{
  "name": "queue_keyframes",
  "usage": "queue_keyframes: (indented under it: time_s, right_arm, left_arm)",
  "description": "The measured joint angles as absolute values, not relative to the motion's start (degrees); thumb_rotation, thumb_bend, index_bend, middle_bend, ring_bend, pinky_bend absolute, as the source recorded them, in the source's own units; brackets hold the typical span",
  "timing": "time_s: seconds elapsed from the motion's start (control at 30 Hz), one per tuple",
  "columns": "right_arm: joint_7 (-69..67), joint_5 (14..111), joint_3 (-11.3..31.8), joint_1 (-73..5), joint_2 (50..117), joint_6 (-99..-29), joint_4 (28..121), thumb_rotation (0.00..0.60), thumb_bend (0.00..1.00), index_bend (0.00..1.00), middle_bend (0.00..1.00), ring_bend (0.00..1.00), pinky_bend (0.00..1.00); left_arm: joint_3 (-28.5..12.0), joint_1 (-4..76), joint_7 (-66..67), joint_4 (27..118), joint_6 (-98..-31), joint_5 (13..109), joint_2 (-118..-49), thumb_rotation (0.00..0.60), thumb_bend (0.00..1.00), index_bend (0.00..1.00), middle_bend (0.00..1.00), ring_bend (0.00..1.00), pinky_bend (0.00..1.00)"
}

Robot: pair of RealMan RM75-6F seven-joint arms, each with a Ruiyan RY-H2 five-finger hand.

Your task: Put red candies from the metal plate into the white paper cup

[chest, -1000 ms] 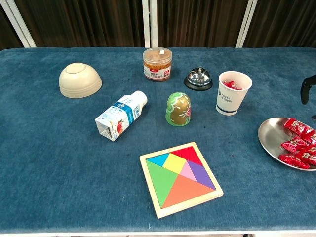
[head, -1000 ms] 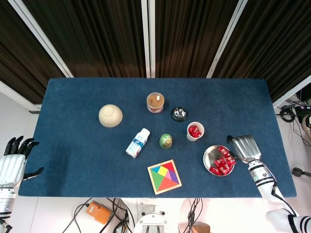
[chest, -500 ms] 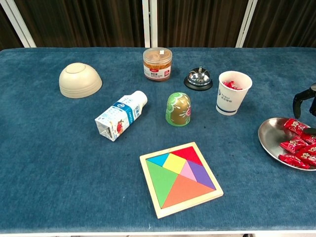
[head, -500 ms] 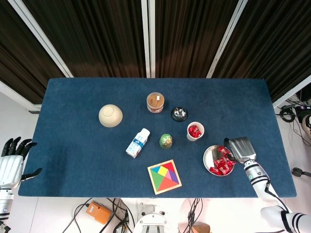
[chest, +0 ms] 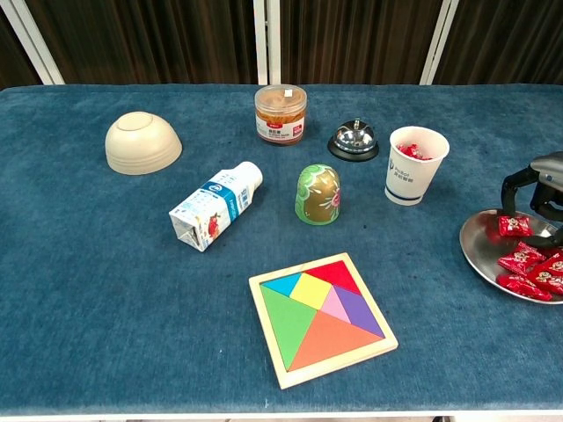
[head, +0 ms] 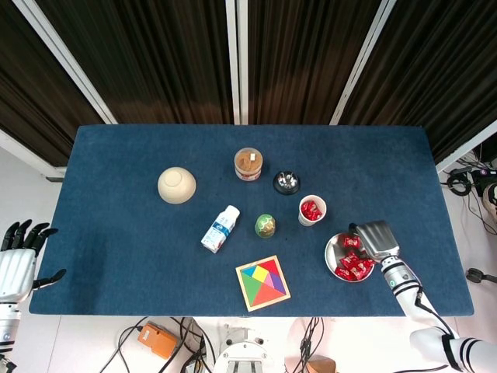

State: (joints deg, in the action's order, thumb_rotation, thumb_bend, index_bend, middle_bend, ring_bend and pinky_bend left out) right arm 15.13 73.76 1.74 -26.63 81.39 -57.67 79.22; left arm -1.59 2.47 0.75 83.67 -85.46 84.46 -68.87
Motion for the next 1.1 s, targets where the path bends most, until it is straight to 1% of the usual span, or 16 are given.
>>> queue_keyframes:
  time_s: [0.2, 0.27, 0.37, 0.4, 0.53, 0.63, 0.73, 0.87, 0.97, 1.1]
  right_arm:
    - [15.91, 73.61, 1.92, -27.04, 81.83, -57.01, 78.5, 0.6, 0.41, 0.54, 0.96, 1.0, 1.0]
    - [15.85, 73.64, 1.99, -27.23, 82.04, -56.72, 78.32, 0.6, 0.45, 0.57, 0.96, 1.0, 1.0]
    - [15.44, 74.17, 2.0, -27.31, 82.23, -56.8, 78.24, 0.6, 0.53, 0.62, 0.96, 1.0, 1.0]
    - [15.18, 74.49, 1.99, -27.32, 82.23, -56.93, 78.26, 0.6, 0.54, 0.63, 0.96, 1.0, 1.0]
    - [13.68, 76.23, 2.16, -27.36, 81.43, -58.02, 79.22, 0.6, 0.55, 0.64, 0.96, 1.0, 1.0]
    - [11.29, 77.2, 2.86, -27.5, 79.89, -58.87, 81.81, 0.6, 0.55, 0.64, 0.96, 1.0, 1.0]
    - [9.14, 78.72, 4.37, -28.01, 77.42, -60.3, 85.48, 0.6, 0.55, 0.64, 0.96, 1.0, 1.0]
    - [8.94, 79.3, 8.01, -30.03, 75.18, -61.36, 89.18, 0.6, 0.55, 0.64, 0.96, 1.0, 1.0]
    - [10.16, 78.18, 10.17, -32.25, 74.92, -60.58, 90.53, 0.6, 0.55, 0.64, 0.96, 1.0, 1.0]
    - [13.21, 75.43, 11.53, -34.9, 75.94, -58.25, 90.5, 0.6, 0.55, 0.62, 0.96, 1.0, 1.0]
  left_arm:
    - [-1.6, 2.45, 0.55, 83.35, -85.38, 84.36, -69.02, 0.6, 0.0, 0.23, 0.15, 0.03, 0.0]
    - [-1.6, 2.46, 0.58, 83.3, -85.35, 84.36, -69.02, 0.6, 0.0, 0.23, 0.15, 0.03, 0.0]
    - [-1.58, 2.42, 0.56, 83.32, -85.38, 84.38, -69.06, 0.6, 0.0, 0.23, 0.15, 0.03, 0.0]
    - [-1.58, 2.39, 0.58, 83.32, -85.41, 84.35, -69.04, 0.6, 0.0, 0.23, 0.15, 0.03, 0.0]
    - [-1.55, 2.29, 0.64, 83.45, -85.49, 84.3, -68.93, 0.6, 0.0, 0.23, 0.15, 0.03, 0.0]
    - [-1.53, 2.3, 0.82, 83.69, -85.48, 84.37, -68.78, 0.6, 0.0, 0.23, 0.15, 0.03, 0.0]
    - [-1.58, 2.35, 1.0, 84.04, -85.64, 84.55, -68.71, 0.6, 0.0, 0.23, 0.15, 0.03, 0.0]
    - [-1.63, 2.44, 1.4, 84.42, -85.64, 84.62, -68.58, 0.6, 0.0, 0.23, 0.15, 0.03, 0.0]
    - [-1.71, 2.4, 1.65, 84.73, -85.76, 84.52, -68.42, 0.6, 0.0, 0.23, 0.15, 0.03, 0.0]
    - [-1.88, 2.31, 1.78, 84.98, -86.12, 84.46, -68.17, 0.6, 0.0, 0.23, 0.15, 0.03, 0.0]
